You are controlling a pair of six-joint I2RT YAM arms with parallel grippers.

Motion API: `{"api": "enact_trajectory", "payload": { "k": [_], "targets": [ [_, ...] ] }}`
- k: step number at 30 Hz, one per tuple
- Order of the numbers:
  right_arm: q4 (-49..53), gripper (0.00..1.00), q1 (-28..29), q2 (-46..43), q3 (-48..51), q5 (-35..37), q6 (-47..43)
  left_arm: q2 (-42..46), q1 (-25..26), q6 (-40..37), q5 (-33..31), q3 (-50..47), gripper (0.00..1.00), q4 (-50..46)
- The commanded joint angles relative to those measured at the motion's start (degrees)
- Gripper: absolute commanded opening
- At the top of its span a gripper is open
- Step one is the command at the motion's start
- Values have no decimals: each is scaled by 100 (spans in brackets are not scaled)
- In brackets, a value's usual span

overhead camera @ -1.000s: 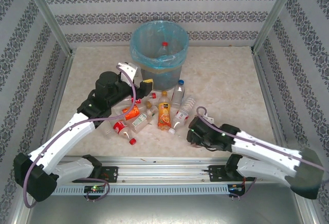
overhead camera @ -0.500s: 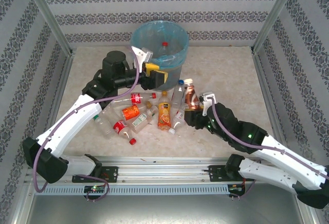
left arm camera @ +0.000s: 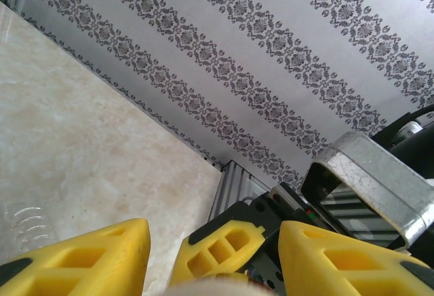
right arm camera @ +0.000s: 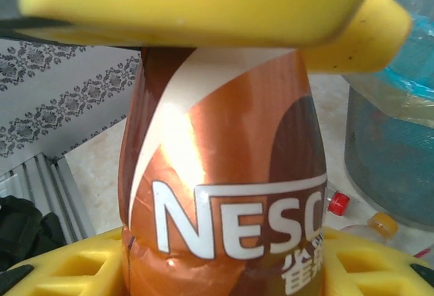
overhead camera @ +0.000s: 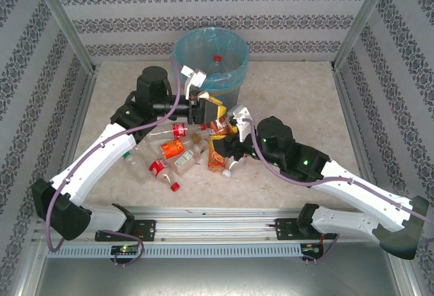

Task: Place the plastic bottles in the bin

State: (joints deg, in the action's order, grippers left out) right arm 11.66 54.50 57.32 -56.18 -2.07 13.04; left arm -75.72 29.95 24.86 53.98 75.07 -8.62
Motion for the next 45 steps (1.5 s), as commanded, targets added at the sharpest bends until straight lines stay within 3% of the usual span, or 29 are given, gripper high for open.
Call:
{"api": "enact_trajectory", "payload": {
  "k": [1,4,6,10,17,22,24,26,29,34,39,45],
  "targets": [
    [-286,51,-14,-47,-11,-89,-61,281,25,-177,56,-127,52,149],
    [-265,51,-10,-104,85,13,-6,425,-34,-222,-129,-153,63,133],
    [-228,50,-10,-145,131,104,5,513,-147,-142,-443,-158,64,91],
    [-216,50,-5,-220,196,238,7,607,-439,257,-588,-324,55,451],
    [-219,50,-5,-210,170,131,32,440,-502,719,247,-554,33,1237],
    [-218,50,-10,-177,174,156,45,500,-508,616,359,-564,41,1199],
    [-228,51,-10,-168,166,153,45,563,-504,452,326,-537,27,1080],
    [-226,54,-15,-152,161,209,50,629,-517,290,132,-498,14,939],
    [-227,67,-10,-174,152,512,62,702,-526,96,-370,-396,0,786],
    [-328,87,-10,-309,202,1245,-26,627,-545,-74,-1238,-59,0,839],
    [-523,91,-16,-647,418,1764,-299,176,-559,-470,-2158,722,0,734],
    [-671,93,-18,-1033,742,2280,-581,-1000,-578,-1211,-3086,2335,0,217]
  ]
}}
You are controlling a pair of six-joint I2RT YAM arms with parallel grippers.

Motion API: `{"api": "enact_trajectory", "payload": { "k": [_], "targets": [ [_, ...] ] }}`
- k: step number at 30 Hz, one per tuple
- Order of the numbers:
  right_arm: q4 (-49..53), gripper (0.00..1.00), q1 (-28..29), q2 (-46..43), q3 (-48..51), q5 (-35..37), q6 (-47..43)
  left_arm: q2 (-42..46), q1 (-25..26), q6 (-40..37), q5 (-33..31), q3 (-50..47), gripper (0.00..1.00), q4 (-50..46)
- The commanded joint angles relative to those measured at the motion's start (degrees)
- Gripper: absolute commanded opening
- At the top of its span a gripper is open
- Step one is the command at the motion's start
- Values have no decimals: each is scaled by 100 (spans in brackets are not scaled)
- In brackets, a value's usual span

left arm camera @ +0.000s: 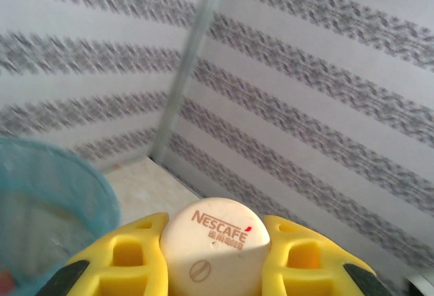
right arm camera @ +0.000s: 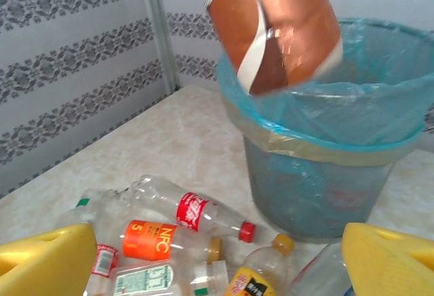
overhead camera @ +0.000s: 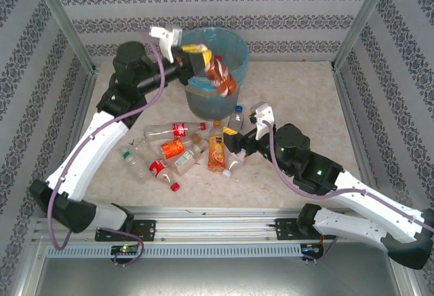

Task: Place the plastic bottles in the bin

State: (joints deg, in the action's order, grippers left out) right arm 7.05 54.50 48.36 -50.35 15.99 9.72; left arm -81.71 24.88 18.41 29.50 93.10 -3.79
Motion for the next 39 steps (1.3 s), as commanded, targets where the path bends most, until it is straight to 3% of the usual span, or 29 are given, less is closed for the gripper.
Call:
{"api": "enact_trajectory", "payload": {
  "k": [1,7,16,29,39],
  "targets": [
    [-208,94,-27,-195,203,542,-264,-660,-73,-688,-686,861,0,-363],
    [-61,94,-62,-529,396,750,-331,-2221,-122,-1170,-1006,3094,0,-2063],
    [-139,95,-150,-915,676,929,-304,-3693,-130,-1756,-1477,5063,0,-3438],
    [-75,95,-162,-817,631,788,-189,-4603,-303,-1757,-1536,5275,0,-4270],
    [-90,96,-168,-636,561,681,-87,-4577,-653,-988,-812,5150,0,-3987]
  ]
}}
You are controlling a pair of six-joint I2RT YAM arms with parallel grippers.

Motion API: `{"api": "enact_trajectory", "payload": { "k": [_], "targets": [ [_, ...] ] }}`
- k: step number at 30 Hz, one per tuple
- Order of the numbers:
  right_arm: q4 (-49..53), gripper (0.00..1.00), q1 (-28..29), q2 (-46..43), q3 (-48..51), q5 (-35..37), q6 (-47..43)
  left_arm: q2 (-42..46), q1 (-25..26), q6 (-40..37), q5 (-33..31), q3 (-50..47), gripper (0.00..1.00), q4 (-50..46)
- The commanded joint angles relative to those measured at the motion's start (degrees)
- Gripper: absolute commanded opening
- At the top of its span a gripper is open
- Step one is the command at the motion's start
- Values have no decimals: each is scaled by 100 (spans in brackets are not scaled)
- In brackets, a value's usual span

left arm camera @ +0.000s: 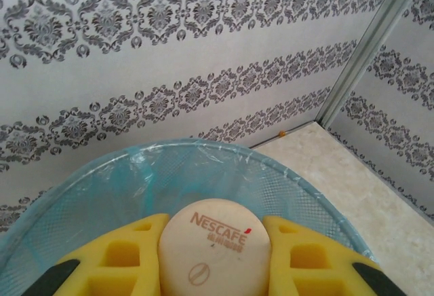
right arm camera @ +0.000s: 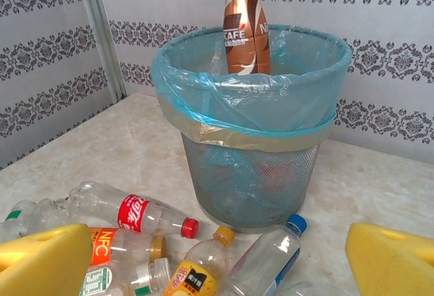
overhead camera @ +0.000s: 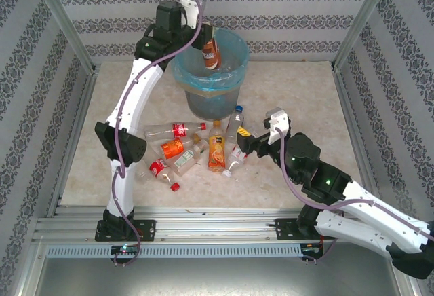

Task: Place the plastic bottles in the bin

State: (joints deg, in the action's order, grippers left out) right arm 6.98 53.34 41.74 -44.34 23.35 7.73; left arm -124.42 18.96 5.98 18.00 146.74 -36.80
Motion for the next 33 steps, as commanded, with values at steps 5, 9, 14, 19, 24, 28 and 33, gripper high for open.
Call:
{"api": "enact_trajectory", "payload": {
  "k": [5,9,14,19,24,28,33],
  "targets": [
    [-55,93,-61,77,-80,45,168,-109,-116,420,399,-206,0,-466],
    [-34,89,-114,118,-127,-154,235,103,-128,448,284,-218,0,-366],
    [111,90,-344,153,-120,-315,506,302,-125,509,187,-274,0,-254],
    [58,90,-464,11,7,-330,590,560,-129,455,-23,-514,0,-2],
    [62,90,-500,-54,92,-283,615,691,-127,389,-219,-764,0,194],
    [24,90,-509,-51,118,-297,634,650,-129,286,-354,-983,0,123],
    [38,90,-520,-15,101,-314,634,483,-117,79,-402,-1112,0,-312]
  ]
}}
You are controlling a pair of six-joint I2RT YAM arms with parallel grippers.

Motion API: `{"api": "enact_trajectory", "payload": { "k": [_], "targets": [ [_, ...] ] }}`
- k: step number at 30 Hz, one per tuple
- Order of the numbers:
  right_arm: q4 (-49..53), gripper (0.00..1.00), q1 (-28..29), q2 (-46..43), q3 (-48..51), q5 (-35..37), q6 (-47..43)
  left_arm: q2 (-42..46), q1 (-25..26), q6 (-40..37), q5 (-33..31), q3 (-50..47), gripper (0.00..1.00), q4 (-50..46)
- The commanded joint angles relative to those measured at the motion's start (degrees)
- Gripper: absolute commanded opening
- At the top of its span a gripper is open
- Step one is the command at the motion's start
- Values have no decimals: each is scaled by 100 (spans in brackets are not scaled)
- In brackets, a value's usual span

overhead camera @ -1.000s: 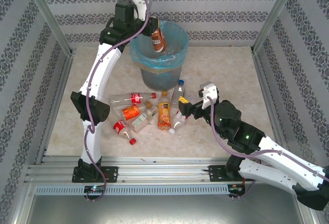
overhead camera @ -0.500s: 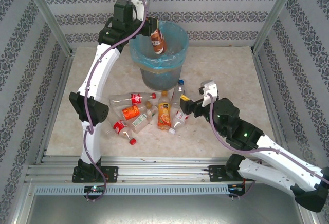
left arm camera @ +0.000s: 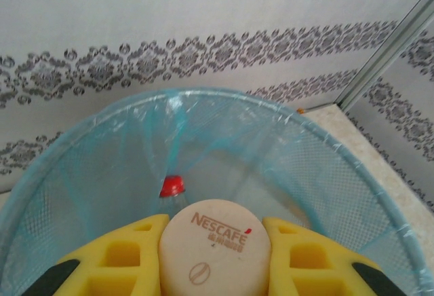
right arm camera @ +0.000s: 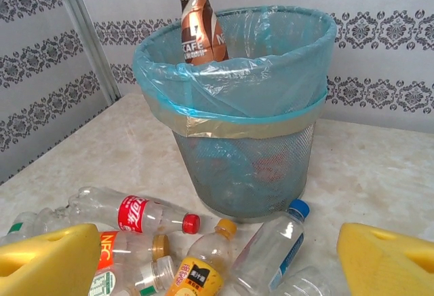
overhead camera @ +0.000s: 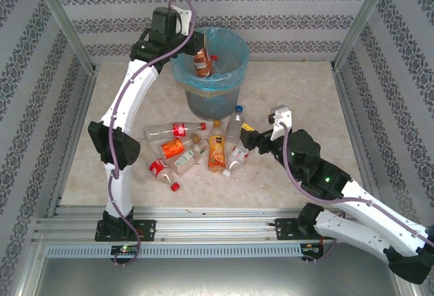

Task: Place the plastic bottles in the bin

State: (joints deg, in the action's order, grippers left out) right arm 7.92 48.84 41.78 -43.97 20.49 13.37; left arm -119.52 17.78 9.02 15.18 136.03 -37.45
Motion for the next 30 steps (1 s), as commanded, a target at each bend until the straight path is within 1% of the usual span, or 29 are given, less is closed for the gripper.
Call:
{"api": "enact_trajectory", "payload": {
  "k": [1,7,12,18,22,25,30],
  "targets": [
    [-49,90,-68,-21,70,-28,74,-46,-2,-278,-125,-60,0,-356],
    [-95,90,-88,41,112,-37,113,-326,73,-509,-41,-87,0,-730],
    [-134,90,-103,175,103,-118,149,-573,198,-585,137,-223,0,-667],
    [-74,90,-107,200,89,-154,158,-788,235,-636,76,-304,0,-701],
    [-81,90,-110,155,138,-127,175,-737,235,-859,-141,-545,0,-578],
    [-108,90,-109,177,143,-128,201,-630,235,-873,-208,-588,0,-415],
    [-98,90,-104,219,90,-198,210,-211,235,-814,-291,-668,0,290]
  ]
}}
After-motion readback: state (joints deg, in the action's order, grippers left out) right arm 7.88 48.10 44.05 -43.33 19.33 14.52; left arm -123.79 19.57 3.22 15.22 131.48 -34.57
